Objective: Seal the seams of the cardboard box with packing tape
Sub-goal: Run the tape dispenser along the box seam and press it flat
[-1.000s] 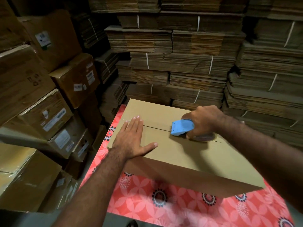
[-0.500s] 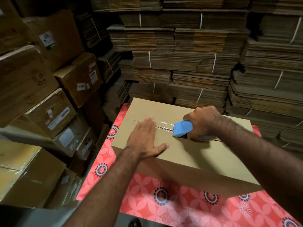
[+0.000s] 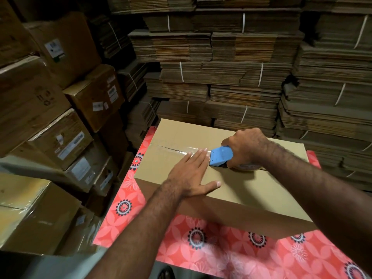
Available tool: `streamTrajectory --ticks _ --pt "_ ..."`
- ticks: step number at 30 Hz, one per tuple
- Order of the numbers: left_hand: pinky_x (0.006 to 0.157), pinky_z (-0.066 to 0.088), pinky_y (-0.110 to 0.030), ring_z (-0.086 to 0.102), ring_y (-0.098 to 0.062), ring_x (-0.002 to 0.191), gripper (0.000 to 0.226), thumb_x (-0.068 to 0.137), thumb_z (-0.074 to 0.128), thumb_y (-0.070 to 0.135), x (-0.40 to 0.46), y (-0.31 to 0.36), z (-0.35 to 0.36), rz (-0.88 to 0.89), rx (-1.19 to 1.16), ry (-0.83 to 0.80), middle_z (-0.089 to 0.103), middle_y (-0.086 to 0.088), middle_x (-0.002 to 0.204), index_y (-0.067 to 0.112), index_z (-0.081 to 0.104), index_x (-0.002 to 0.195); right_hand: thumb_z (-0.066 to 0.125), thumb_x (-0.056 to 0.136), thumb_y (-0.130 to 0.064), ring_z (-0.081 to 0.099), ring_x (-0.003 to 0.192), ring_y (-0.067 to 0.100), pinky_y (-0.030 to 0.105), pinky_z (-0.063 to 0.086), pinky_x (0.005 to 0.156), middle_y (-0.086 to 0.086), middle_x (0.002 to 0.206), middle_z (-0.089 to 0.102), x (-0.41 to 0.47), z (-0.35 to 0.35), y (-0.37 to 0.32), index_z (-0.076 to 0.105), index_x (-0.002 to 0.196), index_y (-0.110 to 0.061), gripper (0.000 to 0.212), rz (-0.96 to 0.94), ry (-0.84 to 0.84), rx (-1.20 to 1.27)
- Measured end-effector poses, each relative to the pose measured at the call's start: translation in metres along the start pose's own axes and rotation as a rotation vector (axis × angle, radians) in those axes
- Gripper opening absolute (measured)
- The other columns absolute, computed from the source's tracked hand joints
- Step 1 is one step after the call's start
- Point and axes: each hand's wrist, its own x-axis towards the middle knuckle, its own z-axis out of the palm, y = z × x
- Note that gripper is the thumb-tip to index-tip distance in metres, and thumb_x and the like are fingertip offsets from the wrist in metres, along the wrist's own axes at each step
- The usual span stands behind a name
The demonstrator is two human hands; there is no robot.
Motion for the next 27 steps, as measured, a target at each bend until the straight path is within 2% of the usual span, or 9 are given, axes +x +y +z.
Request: streamTrajectory --ticks 3,7,11,15,23,27 --pt "0.125 0.000 -0.039 -0.002 -0.014 0.154 0.093 0.093 0.017 0.075 -0.012 -0.015 -0.001 0.007 0.023 0.004 0.001 -0.005 0.169 0.010 0.010 0.159 0.054 0.076 -0.070 0.060 0.080 0.016 0.029 0.046 0.062 -0.009 0.088 0.062 -0.001 0.003 0.001 0.058 0.120 -0.037 0.054 0.005 -0.014 0.009" --pt "0.125 0.001 -0.041 0.001 -0.014 0.154 0.100 0.087 0.007 0.080 -0.035 -0.039 -0.006 -0.107 0.037 0.037 0.001 -0.003 0.168 0.012 0.011 0.160 0.054 0.076 -0.069 0.060 0.081 0.017 0.030 0.048 0.065 -0.010 0.088 0.061 -0.002 0.003 0.002 0.058 0.117 -0.037 0.053 0.002 -0.021 0.036" --pt "0.125 0.003 -0.042 0.001 -0.019 0.155 0.106 0.085 0.015 0.082 -0.020 -0.013 -0.011 -0.063 0.002 0.049 0.002 -0.010 0.168 0.006 0.010 0.159 0.056 0.074 -0.067 0.059 0.079 0.018 0.029 0.042 0.061 -0.009 0.087 0.060 -0.002 0.000 0.001 0.059 0.116 -0.037 0.052 0.020 -0.012 0.018" --pt "0.126 0.003 -0.042 0.002 -0.022 0.155 0.109 0.084 0.015 0.084 0.005 0.010 -0.005 -0.041 -0.021 0.014 0.003 -0.012 0.168 0.004 0.009 0.158 0.056 0.075 -0.067 0.060 0.078 0.016 0.029 0.046 0.062 -0.009 0.085 0.061 -0.005 -0.001 0.000 0.059 0.115 -0.037 0.051 0.030 -0.012 0.022" --pt "0.125 0.004 -0.044 0.001 -0.017 0.155 0.110 0.081 0.012 0.086 0.000 0.006 0.002 -0.113 0.025 0.008 0.002 -0.005 0.169 0.008 0.009 0.159 0.057 0.076 -0.068 0.061 0.085 0.016 0.033 0.052 0.071 -0.008 0.094 0.064 -0.006 0.001 0.001 0.057 0.123 -0.037 0.056 0.030 -0.040 0.065" --pt "0.125 0.002 -0.044 -0.003 -0.014 0.154 0.110 0.080 0.010 0.088 -0.002 0.004 0.001 -0.118 0.014 0.011 -0.003 -0.001 0.169 0.011 0.004 0.160 0.059 0.072 -0.070 0.057 0.086 0.017 0.030 0.046 0.063 -0.009 0.096 0.062 -0.011 0.002 0.019 0.053 0.128 -0.044 0.062 0.023 -0.057 0.136"
